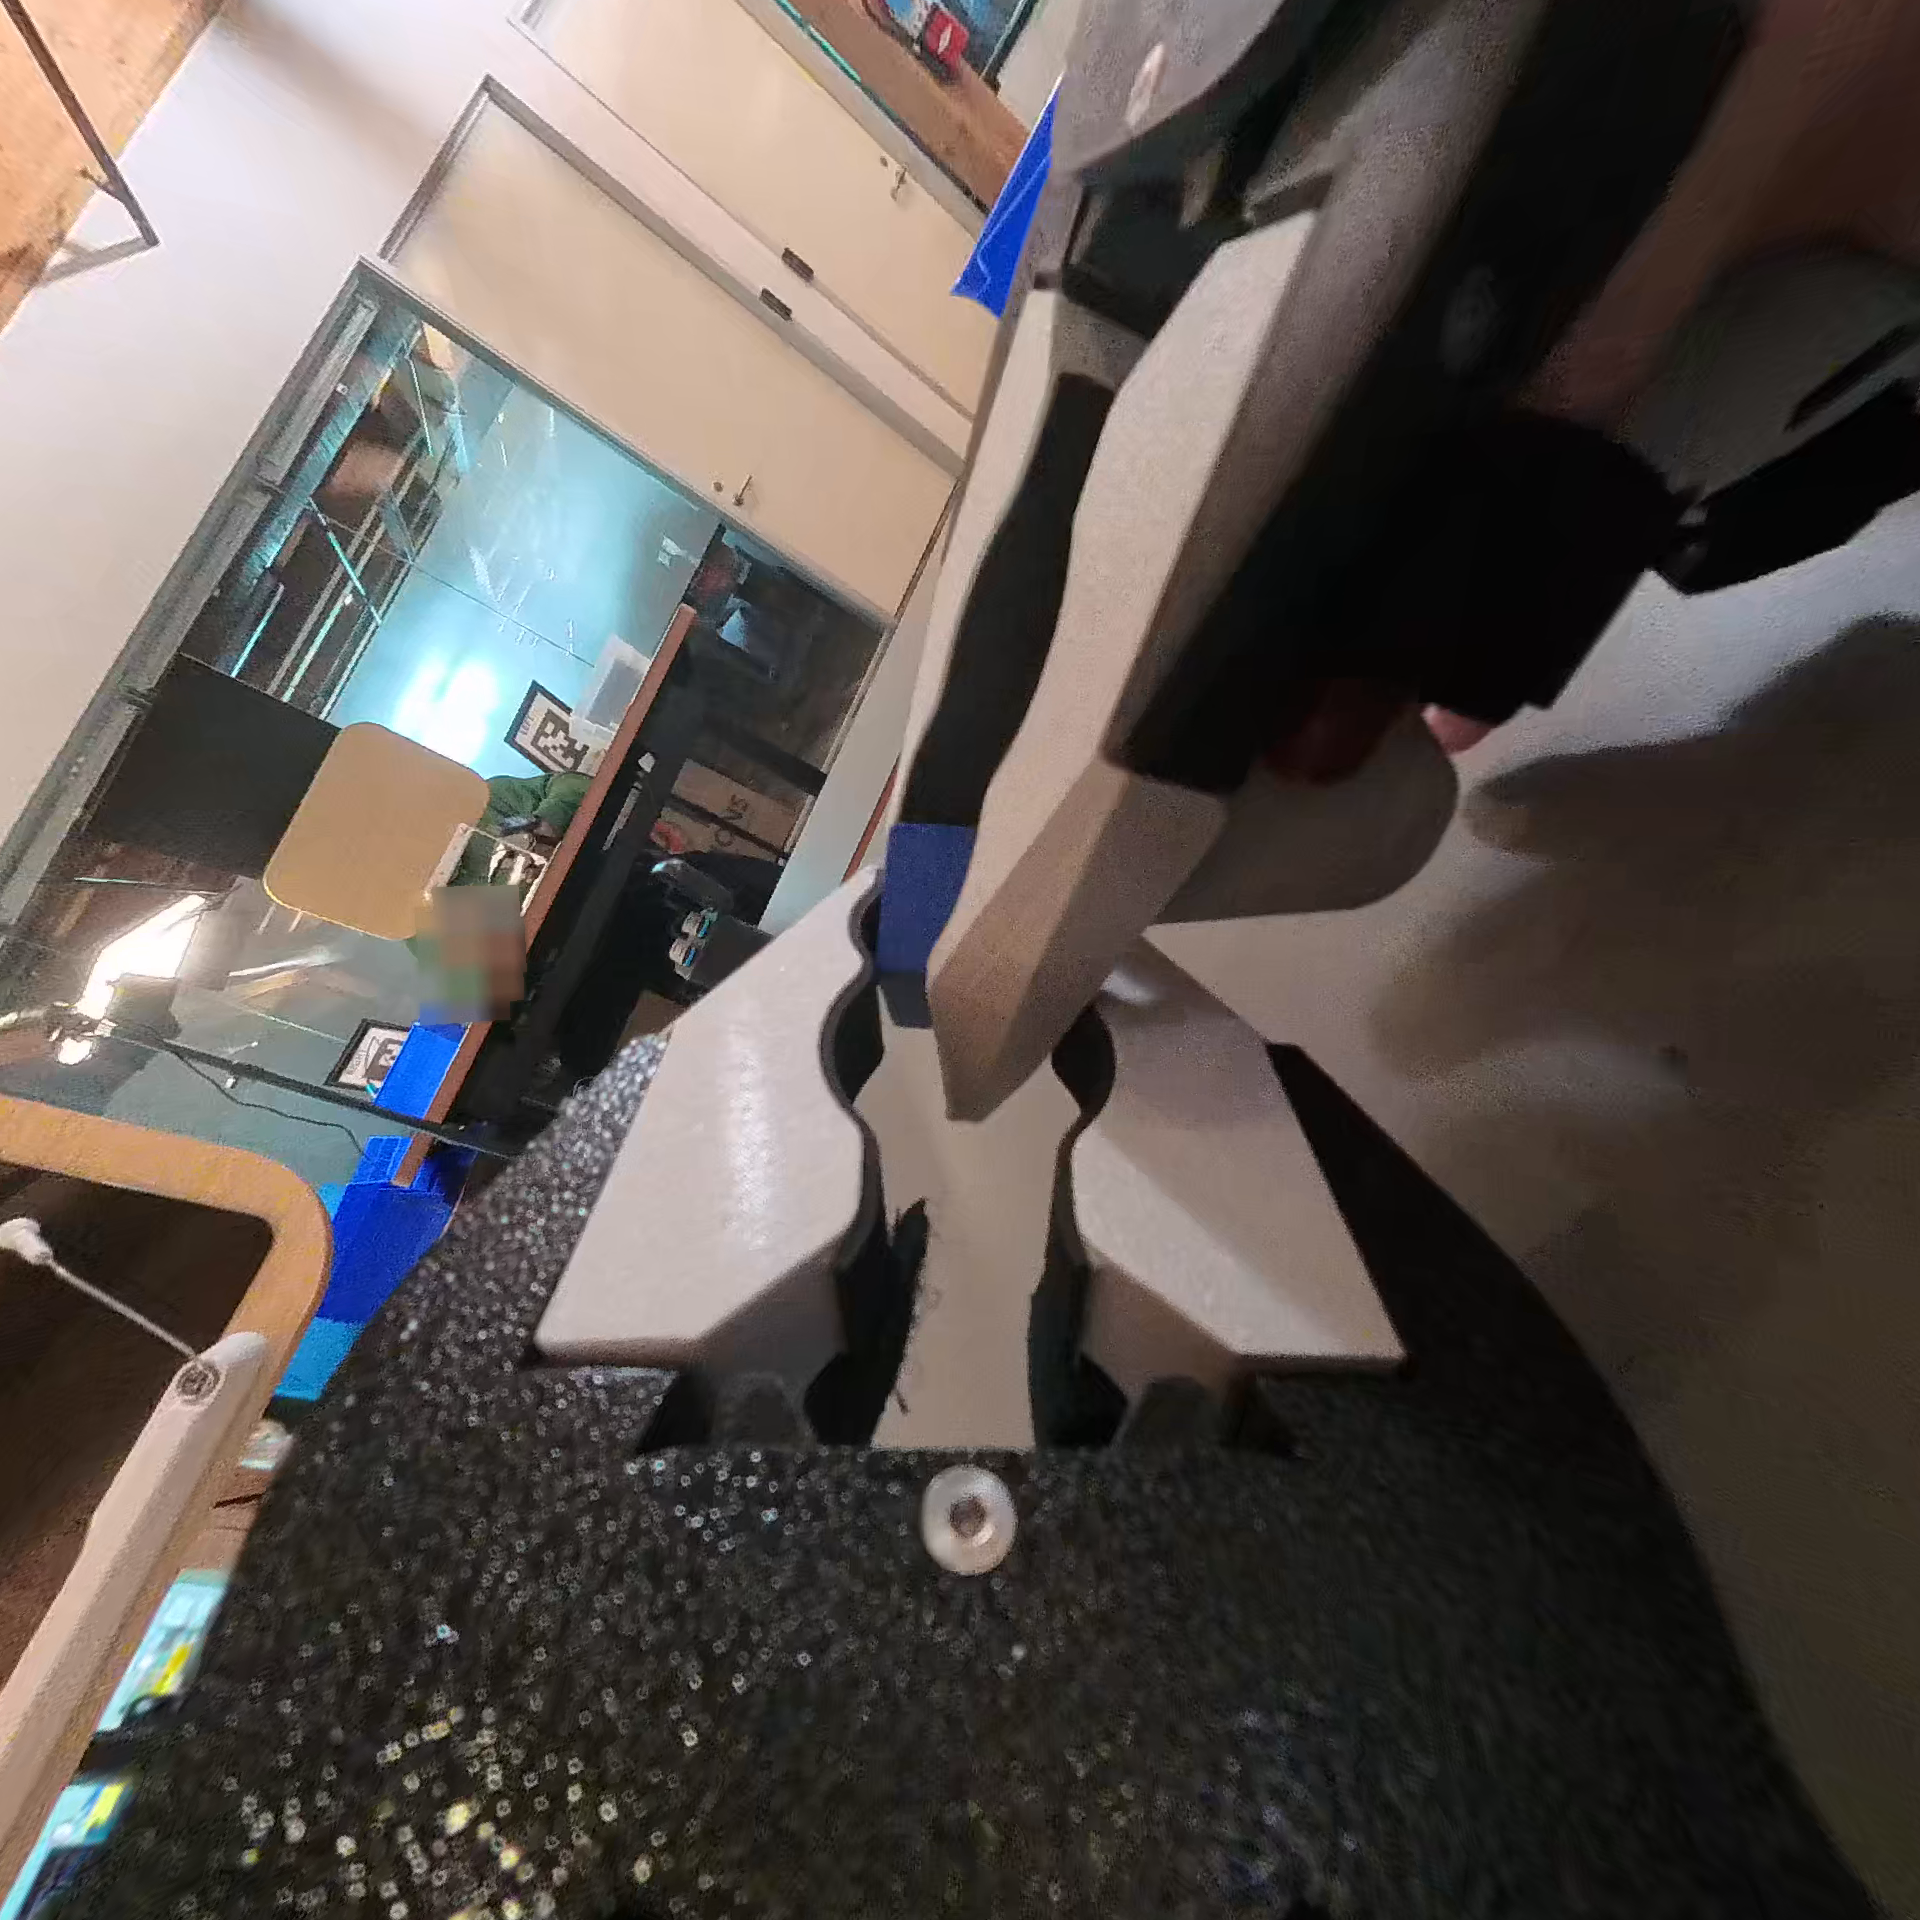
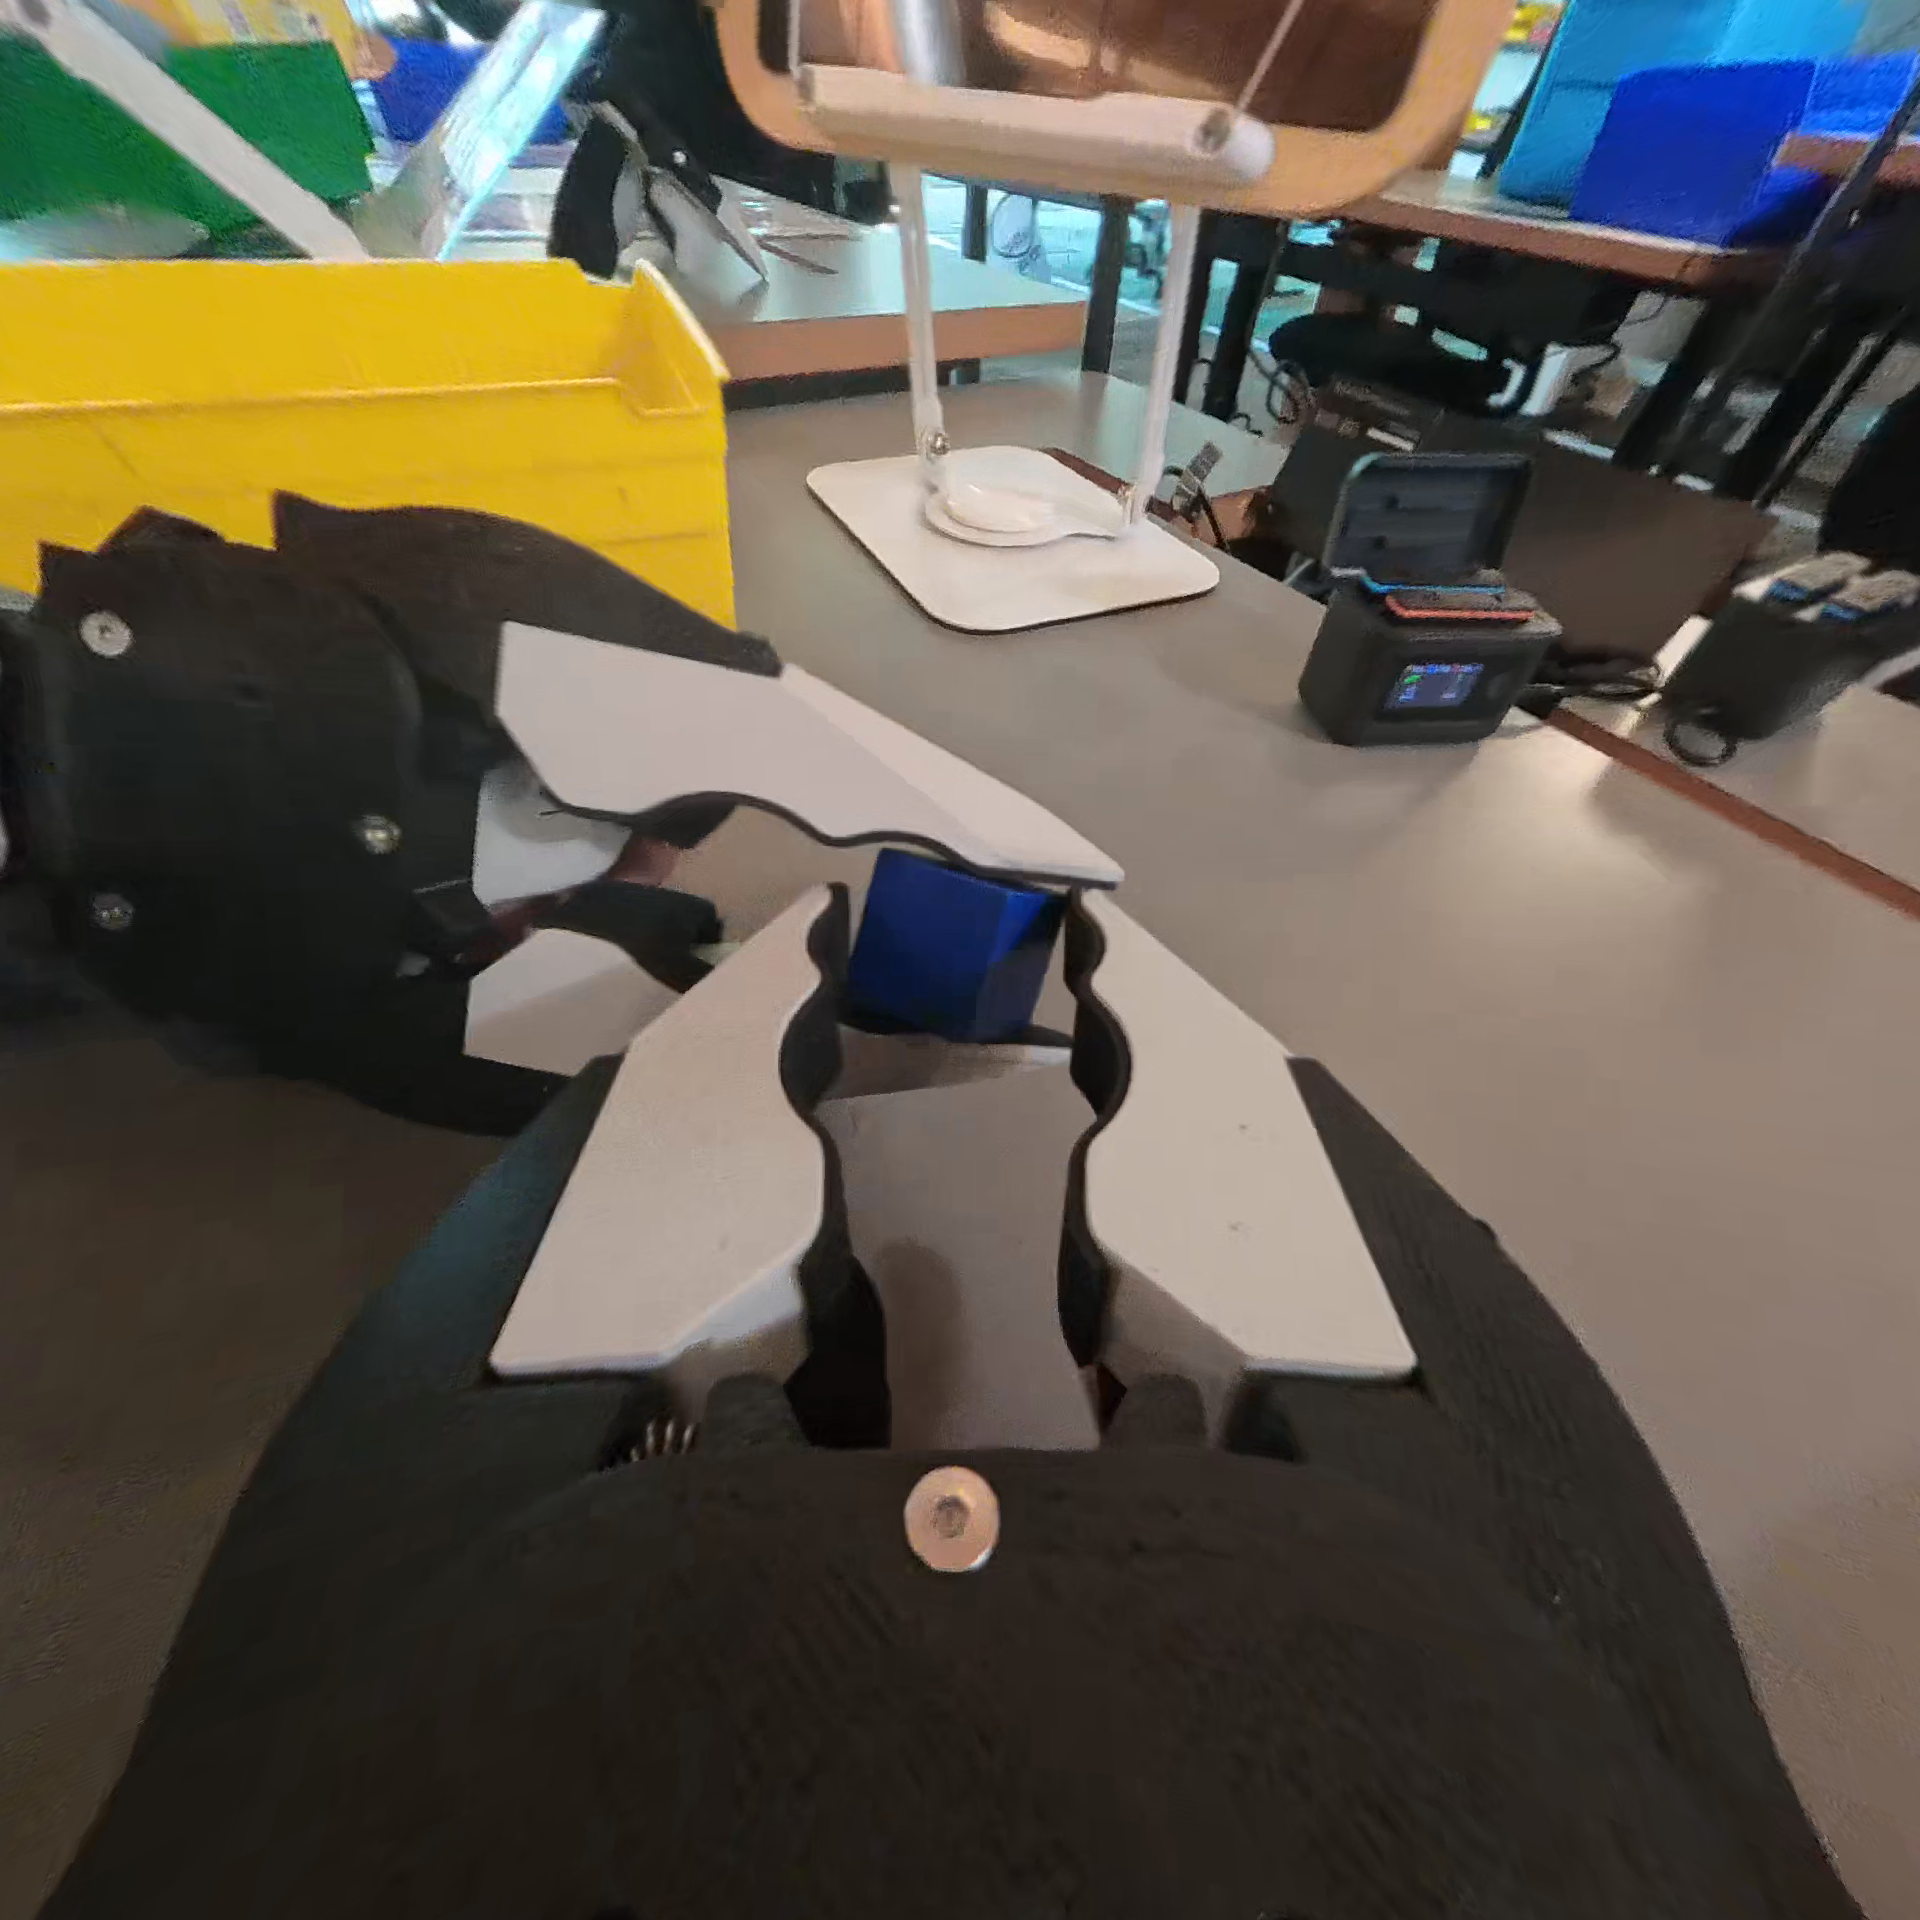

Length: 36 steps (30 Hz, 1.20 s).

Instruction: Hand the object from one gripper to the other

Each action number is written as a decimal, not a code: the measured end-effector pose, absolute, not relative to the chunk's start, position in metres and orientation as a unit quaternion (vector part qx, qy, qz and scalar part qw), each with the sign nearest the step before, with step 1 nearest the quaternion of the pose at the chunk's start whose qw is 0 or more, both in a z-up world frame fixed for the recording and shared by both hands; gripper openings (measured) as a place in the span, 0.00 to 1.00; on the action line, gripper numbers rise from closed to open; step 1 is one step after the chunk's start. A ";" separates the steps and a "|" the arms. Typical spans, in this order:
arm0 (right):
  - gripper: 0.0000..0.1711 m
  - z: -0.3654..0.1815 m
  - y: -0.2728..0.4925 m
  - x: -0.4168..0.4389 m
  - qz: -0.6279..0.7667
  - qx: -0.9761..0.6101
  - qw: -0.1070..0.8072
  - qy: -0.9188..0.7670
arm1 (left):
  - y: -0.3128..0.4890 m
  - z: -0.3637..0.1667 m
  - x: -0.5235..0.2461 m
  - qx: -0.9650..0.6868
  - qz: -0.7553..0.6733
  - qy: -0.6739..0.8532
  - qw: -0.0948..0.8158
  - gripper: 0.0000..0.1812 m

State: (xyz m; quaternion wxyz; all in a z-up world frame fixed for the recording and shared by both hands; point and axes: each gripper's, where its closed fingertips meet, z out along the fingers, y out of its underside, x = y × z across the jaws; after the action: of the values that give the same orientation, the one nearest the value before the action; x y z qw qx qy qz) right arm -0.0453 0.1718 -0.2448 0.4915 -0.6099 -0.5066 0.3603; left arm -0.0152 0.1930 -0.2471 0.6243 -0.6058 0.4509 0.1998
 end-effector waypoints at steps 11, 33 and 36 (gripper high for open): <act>0.22 -0.215 0.135 -0.028 0.707 -0.560 0.181 -0.393 | 0.160 -0.224 0.009 -0.487 0.074 0.479 0.726 0.21; 0.42 -0.212 0.140 -0.036 0.136 -0.246 0.726 -0.628 | 0.148 -0.194 0.004 -0.576 -0.670 0.160 0.440 0.15; 0.29 -0.205 0.140 -0.032 0.122 -0.234 0.739 -0.620 | 0.140 -0.198 0.010 -0.575 -0.694 0.171 0.398 0.14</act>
State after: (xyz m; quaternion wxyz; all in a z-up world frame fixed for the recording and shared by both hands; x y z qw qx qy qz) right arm -0.0320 0.1396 -0.2055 0.7390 -0.2344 -0.6196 0.1223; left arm 0.0099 0.1400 -0.1976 0.3979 -0.5747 0.1714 -0.6943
